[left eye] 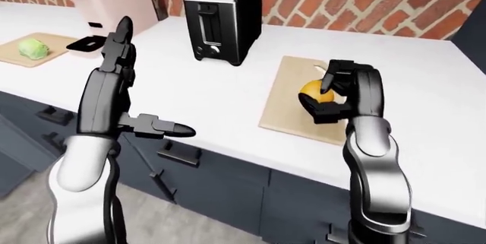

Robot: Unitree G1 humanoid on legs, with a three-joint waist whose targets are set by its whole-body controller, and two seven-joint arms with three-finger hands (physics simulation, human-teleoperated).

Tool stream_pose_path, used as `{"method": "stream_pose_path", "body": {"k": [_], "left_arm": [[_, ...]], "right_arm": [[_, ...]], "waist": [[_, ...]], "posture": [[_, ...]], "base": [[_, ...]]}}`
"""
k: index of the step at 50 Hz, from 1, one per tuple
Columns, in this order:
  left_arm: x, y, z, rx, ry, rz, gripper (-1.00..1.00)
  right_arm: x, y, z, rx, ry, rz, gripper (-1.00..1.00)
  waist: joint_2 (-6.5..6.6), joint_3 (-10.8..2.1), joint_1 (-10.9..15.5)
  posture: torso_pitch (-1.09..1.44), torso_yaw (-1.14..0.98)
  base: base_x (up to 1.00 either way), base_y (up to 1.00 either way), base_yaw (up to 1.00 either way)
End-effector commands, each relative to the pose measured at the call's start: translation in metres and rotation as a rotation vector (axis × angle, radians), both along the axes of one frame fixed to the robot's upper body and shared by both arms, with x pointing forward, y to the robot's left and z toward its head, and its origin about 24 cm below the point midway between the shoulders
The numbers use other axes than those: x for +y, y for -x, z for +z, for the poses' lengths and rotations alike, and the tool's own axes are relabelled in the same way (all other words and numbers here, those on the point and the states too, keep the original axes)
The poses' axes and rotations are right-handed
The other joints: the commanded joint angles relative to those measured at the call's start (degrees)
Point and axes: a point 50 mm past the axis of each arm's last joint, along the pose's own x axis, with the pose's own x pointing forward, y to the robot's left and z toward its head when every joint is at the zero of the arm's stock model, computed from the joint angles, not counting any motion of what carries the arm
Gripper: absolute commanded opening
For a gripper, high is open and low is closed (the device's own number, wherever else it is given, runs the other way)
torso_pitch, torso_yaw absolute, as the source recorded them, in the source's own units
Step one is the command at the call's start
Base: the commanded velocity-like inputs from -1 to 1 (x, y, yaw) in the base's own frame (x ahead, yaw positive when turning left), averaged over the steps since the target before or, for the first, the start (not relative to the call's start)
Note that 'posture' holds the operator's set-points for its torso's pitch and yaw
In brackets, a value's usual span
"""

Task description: Place the brussel sprout and the tangerine on separate cutting boards.

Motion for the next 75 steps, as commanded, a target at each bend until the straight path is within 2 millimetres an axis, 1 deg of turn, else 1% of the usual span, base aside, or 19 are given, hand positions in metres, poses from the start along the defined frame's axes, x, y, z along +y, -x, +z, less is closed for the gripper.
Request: {"method": "stream_pose_path", "body": {"k": [1, 13, 15, 16, 17, 19, 20, 21, 22, 26, 28, 29, 41, 47, 52, 60, 65, 72, 75], "left_arm": [[-0.001, 0.005, 0.013, -0.075, -0.022, 0.004, 1.0], [-0.001, 0.005, 0.013, -0.076, -0.028, 0.003, 1.0], [-0.001, 0.006, 0.013, -0.075, -0.029, 0.003, 1.0], [-0.001, 0.006, 0.013, -0.076, -0.028, 0.002, 1.0], [-0.001, 0.006, 0.013, -0.074, -0.031, 0.002, 1.0], [-0.001, 0.006, 0.013, -0.075, -0.031, 0.002, 1.0], [-0.001, 0.006, 0.013, -0.075, -0.031, 0.001, 1.0], [-0.001, 0.005, 0.013, -0.075, -0.031, 0.001, 1.0], [-0.001, 0.005, 0.013, -0.075, -0.031, 0.002, 1.0], [-0.001, 0.005, 0.012, -0.076, -0.03, 0.002, 1.0], [-0.001, 0.005, 0.013, -0.077, -0.03, 0.003, 1.0], [-0.001, 0.006, 0.013, -0.077, -0.03, 0.004, 1.0], [-0.001, 0.005, 0.016, -0.08, -0.031, 0.003, 1.0], [0.0, 0.005, 0.017, -0.081, -0.032, 0.003, 1.0], [0.0, 0.006, 0.016, -0.079, -0.035, 0.007, 1.0], [-0.001, 0.003, 0.017, -0.077, -0.014, 0.003, 1.0], [-0.003, 0.004, 0.019, -0.08, -0.037, -0.003, 1.0], [-0.001, 0.008, 0.029, -0.096, -0.06, 0.0, 1.0], [-0.002, 0.01, 0.04, -0.111, -0.078, -0.004, 1.0]], "right_arm": [[0.0, 0.002, 0.017, -0.099, 0.035, -0.021, -1.0], [-0.003, -0.004, 0.006, -0.071, 0.059, -0.044, -1.0], [-0.003, -0.005, 0.004, -0.065, 0.059, -0.043, -0.59], [-0.004, -0.005, 0.003, -0.065, 0.064, -0.045, -0.46], [-0.004, -0.004, 0.003, -0.063, 0.062, -0.045, -0.42], [-0.005, -0.005, 0.002, -0.064, 0.065, -0.049, -0.01], [-0.004, -0.004, 0.002, -0.064, 0.065, -0.047, 0.12], [-0.005, -0.004, 0.002, -0.065, 0.066, -0.051, 0.15], [-0.005, -0.004, 0.002, -0.064, 0.068, -0.048, 0.38], [-0.005, -0.004, 0.002, -0.064, 0.067, -0.051, 0.37], [-0.005, -0.004, 0.002, -0.065, 0.071, -0.051, 0.84], [-0.006, -0.004, 0.002, -0.065, 0.072, -0.053, 1.0], [-0.005, -0.001, 0.009, -0.078, 0.073, -0.048, 1.0], [0.0, 0.01, 0.024, -0.114, 0.082, -0.017, 1.0], [0.001, 0.018, 0.029, -0.142, 0.073, 0.012, 1.0], [-0.013, 0.038, 0.04, -0.194, 0.073, -0.012, 1.0], [-0.015, 0.05, 0.05, -0.224, 0.064, 0.004, 1.0], [-0.029, 0.068, 0.071, -0.287, 0.047, 0.024, 1.0], [-0.035, 0.075, 0.083, -0.314, 0.035, 0.024, 1.0]], "waist": [[0.02, -1.13, 0.1], [0.21, -1.0, 0.4], [0.27, -1.01, 0.4], [0.29, -1.02, 0.4], [0.3, -1.03, 0.4], [0.33, -1.06, 0.4], [0.35, -1.06, 0.4], [0.38, -1.08, 0.4], [0.41, -1.09, 0.4], [0.52, -1.2, 0.4], [0.53, -1.26, 0.4], [0.53, -1.29, 0.4], [0.49, -1.5, 0.5], [0.37, -1.5, 0.5], [0.39, -1.43, 0.6], [0.1, -1.33, 0.9], [-0.03, -1.16, 0.9], [-0.04, -0.86, 0.9], [-0.11, -0.62, 0.9]], "posture": [[0.0, 0.37], [0.0, 0.37], [0.0, 0.37], [0.0, 0.37], [0.0, 0.37], [0.0, 0.37], [0.0, 0.37], [0.0, 0.37], [0.0, 0.37], [0.0, 0.37], [0.0, 0.37], [0.0, 0.37], [0.0, 0.37], [0.0, 0.37], [0.0, 0.37], [0.0, 0.37], [0.0, 0.37], [0.0, 0.36], [0.0, 0.35]], "base": [[0.0, 0.0, 0.0], [0.0, 0.0, 0.0], [0.0, 0.0, 0.0], [0.0, 0.0, 0.0], [0.0, 0.0, 0.0], [0.0, 0.0, 0.0], [0.0, 0.0, 0.0], [0.0, 0.0, 0.0], [0.0, 0.0, 0.0], [0.0, 0.0, 0.0], [0.0, 0.0, 0.0], [0.0, 0.0, 0.0], [0.0, 0.0, 0.0], [0.0, 0.0, 0.0], [0.0, 0.0, 0.0], [0.0, 0.0, 0.0], [0.0, 0.0, 0.0], [0.0, 0.0, 0.0], [0.0, 0.0, 0.0]]}}
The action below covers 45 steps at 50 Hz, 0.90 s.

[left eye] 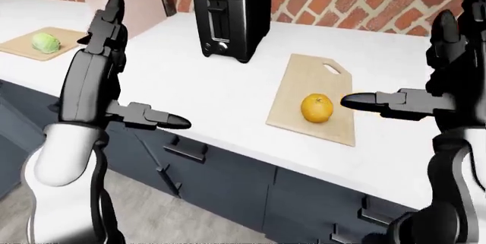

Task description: Place the brussel sprout and the tangerine on separate cutting boards.

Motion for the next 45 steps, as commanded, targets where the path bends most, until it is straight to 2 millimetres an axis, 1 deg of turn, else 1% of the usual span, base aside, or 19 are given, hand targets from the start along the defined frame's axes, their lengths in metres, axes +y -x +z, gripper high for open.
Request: {"method": "stream_pose_path", "body": {"k": [1, 5, 10, 18, 45], "left_arm": [[-0.002, 0.006, 0.016, -0.072, -0.026, -0.002, 1.0], [-0.003, 0.004, 0.024, -0.082, -0.04, -0.008, 1.0], [-0.004, 0.002, 0.031, -0.091, -0.051, -0.012, 1.0], [-0.005, 0.002, 0.034, -0.094, -0.059, -0.011, 1.0], [-0.001, 0.01, 0.043, -0.116, -0.069, 0.013, 1.0]], "right_arm": [[0.0, 0.004, 0.011, -0.045, 0.009, 0.024, 1.0], [-0.007, 0.007, 0.013, -0.055, 0.01, 0.012, 1.0], [-0.014, 0.01, 0.016, -0.062, 0.007, -0.004, 1.0], [-0.023, 0.015, 0.019, -0.068, 0.009, -0.028, 1.0], [-0.023, 0.026, 0.034, -0.092, 0.019, -0.024, 1.0]], "waist": [[0.0, -1.07, 0.0], [0.04, -0.66, -0.2], [-0.05, -0.55, -0.3], [-0.02, -0.25, -0.9], [0.51, -0.06, -3.3]], "posture": [[0.0, 0.35], [0.0, 0.35], [0.0, 0.34], [0.0, 0.33], [0.0, 0.28]], "base": [[0.0, 0.0, 0.0], [0.0, 0.0, 0.0], [0.0, 0.0, 0.0], [0.0, 0.0, 0.0], [0.0, 0.0, 0.0]]}}
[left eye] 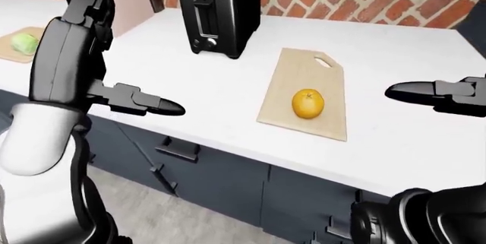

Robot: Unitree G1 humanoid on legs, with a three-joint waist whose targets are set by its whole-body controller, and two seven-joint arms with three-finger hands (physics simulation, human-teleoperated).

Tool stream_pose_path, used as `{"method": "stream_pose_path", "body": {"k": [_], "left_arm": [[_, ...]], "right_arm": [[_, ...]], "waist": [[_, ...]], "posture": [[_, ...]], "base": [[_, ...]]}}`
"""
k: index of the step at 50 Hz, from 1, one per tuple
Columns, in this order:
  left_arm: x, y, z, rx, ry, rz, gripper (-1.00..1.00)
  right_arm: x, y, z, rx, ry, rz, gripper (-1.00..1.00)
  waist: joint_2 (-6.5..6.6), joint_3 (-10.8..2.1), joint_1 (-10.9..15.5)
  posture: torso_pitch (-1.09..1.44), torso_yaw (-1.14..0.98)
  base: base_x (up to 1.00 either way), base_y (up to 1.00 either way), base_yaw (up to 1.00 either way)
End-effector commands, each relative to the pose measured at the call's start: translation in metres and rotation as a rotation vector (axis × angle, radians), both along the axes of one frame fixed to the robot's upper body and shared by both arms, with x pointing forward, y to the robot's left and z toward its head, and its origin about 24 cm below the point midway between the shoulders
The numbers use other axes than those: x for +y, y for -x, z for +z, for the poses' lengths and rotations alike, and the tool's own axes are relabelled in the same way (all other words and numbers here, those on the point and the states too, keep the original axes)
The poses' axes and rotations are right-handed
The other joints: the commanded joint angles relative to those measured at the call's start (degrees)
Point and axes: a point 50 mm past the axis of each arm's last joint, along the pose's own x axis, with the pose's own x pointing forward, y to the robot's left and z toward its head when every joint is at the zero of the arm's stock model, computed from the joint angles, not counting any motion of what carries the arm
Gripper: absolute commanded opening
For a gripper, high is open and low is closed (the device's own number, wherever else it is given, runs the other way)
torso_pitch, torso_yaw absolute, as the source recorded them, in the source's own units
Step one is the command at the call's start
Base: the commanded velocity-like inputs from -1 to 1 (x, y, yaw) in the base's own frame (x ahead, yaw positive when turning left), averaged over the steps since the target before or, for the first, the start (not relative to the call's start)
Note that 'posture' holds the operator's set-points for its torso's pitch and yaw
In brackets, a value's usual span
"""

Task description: Place the brussel sprout and the tangerine on separate cutting boards.

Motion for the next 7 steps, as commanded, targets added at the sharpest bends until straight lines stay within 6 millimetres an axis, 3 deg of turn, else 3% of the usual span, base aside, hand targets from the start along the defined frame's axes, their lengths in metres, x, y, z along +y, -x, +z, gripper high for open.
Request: {"method": "stream_pose_path", "body": {"k": [1, 7], "left_arm": [[0.0003, 0.0057, 0.0104, -0.065, -0.016, 0.013, 1.0], [0.0005, 0.007, 0.0135, -0.072, -0.015, 0.013, 1.0]], "right_arm": [[0.0006, 0.0041, 0.0074, -0.041, 0.034, -0.005, 1.0], [-0.0066, 0.0098, 0.0124, -0.049, 0.024, -0.018, 1.0]], "waist": [[-0.11, -1.16, -0.1], [-0.23, -0.96, -0.6]], "posture": [[0.0, 0.28], [0.0, 0.27]], "base": [[0.0, 0.0, 0.0], [0.0, 0.0, 0.0]]}}
